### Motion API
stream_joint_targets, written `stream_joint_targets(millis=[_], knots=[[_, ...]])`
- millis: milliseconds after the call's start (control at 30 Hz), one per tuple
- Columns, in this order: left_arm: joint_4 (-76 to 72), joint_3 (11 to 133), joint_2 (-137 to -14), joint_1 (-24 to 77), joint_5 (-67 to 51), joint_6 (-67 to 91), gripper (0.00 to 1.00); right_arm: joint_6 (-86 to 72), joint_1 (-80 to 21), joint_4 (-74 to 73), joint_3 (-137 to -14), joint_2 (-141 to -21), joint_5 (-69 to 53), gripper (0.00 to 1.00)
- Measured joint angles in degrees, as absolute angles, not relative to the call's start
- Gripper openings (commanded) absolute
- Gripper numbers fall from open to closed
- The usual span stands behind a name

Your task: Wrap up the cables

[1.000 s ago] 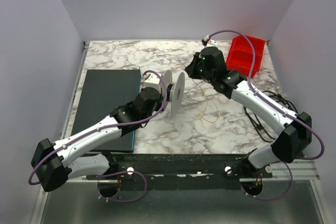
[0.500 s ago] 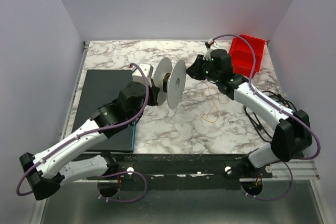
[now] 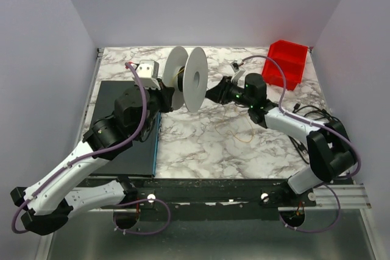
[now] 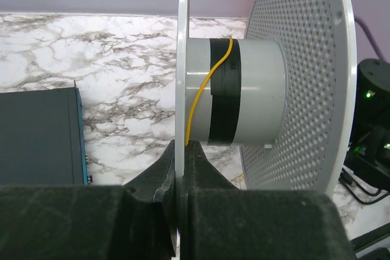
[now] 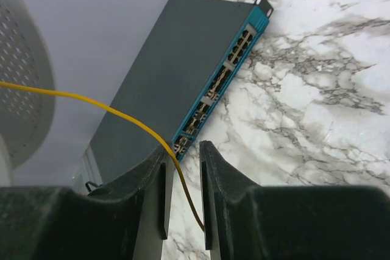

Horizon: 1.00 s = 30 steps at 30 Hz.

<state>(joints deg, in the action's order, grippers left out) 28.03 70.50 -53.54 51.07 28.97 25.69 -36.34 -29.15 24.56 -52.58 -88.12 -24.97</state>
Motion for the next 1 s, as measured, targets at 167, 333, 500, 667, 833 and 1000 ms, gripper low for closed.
stream_joint_targets(millis=[167, 333, 500, 667, 833, 1000], knots=[[28.08, 70.52, -52.60, 51.07, 31.05, 25.74, 0.00, -40.73, -29.76, 33.21, -47.90, -90.35, -28.86, 0.32], [28.21, 70.74, -52.62, 51.07, 32.69, 26.13, 0.00, -44.80, -31.77, 40.66, -44.82, -93.08, -31.03, 0.33], [29.02, 72.53, -53.39, 51.07, 35.35, 26.74, 0.00, -48.82, -34.33, 47.40, -43.55, -96.49, -32.64, 0.32], [30.20, 74.78, -54.98, 51.07, 38.74, 27.35, 0.00, -52.38, -36.47, 53.19, -42.94, -99.68, -33.87, 0.32], [32.45, 78.70, -58.35, 50.35, 42.30, 27.53, 0.00, -54.61, -38.24, 57.19, -41.34, -101.06, -34.83, 0.32], [33.23, 80.03, -61.17, 47.48, 42.78, 27.66, 0.00, -55.94, -39.86, 59.96, -38.37, -101.06, -35.86, 0.32]])
